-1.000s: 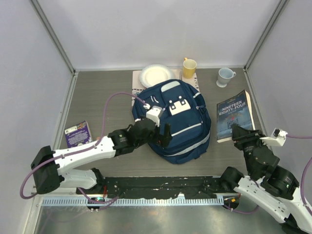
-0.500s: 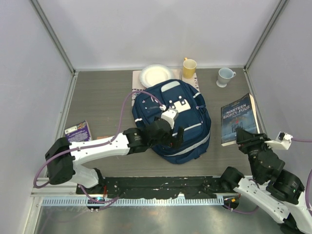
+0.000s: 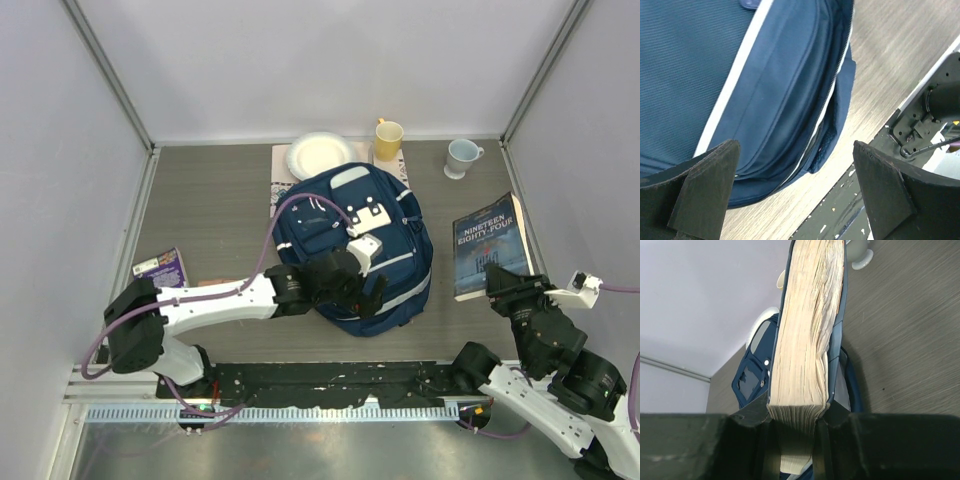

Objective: Pack the student bag
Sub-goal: Place the book in the student bag.

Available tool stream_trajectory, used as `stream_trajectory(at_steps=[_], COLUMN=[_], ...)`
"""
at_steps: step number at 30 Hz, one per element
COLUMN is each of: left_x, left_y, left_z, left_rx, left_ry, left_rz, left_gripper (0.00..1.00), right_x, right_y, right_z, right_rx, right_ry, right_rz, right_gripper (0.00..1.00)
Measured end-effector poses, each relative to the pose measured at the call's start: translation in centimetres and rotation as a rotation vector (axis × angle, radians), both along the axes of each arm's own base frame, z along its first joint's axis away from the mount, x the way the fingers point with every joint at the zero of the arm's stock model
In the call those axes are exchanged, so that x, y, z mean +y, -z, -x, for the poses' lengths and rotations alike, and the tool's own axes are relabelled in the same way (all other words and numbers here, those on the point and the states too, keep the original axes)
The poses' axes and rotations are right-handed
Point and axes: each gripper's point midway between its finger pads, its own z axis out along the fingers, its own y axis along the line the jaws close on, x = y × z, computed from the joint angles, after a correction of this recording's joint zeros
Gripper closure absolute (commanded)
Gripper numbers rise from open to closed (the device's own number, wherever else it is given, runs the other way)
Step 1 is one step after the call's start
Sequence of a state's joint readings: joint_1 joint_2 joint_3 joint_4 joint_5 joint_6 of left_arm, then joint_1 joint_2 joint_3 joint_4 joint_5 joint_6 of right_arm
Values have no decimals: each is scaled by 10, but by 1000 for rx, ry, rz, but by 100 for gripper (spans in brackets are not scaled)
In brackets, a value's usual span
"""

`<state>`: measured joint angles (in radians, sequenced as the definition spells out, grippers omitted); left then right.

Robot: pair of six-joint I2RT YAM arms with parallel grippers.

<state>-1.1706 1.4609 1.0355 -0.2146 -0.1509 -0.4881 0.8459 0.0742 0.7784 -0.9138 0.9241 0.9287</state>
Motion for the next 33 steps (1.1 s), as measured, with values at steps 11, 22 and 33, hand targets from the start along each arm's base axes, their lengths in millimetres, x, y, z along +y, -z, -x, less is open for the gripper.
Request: stream_trajectory(at_steps=[11,22,33], left_x=[-47,-64,-74], left_y=[15,34,49], left_z=[15,27,25], left_rx=[45,116,132], left_ry=[139,207,203], left_rz=[-6,5,-4], left_gripper=[11,44,43], right_x=[1,2,2], right_y=[0,0,0], right_z=[0,0,0], right_rx=[-1,0,2], right_ry=[-2,-3,-3], right_rz=[-13,-20,-21], right_gripper=[99,99,99])
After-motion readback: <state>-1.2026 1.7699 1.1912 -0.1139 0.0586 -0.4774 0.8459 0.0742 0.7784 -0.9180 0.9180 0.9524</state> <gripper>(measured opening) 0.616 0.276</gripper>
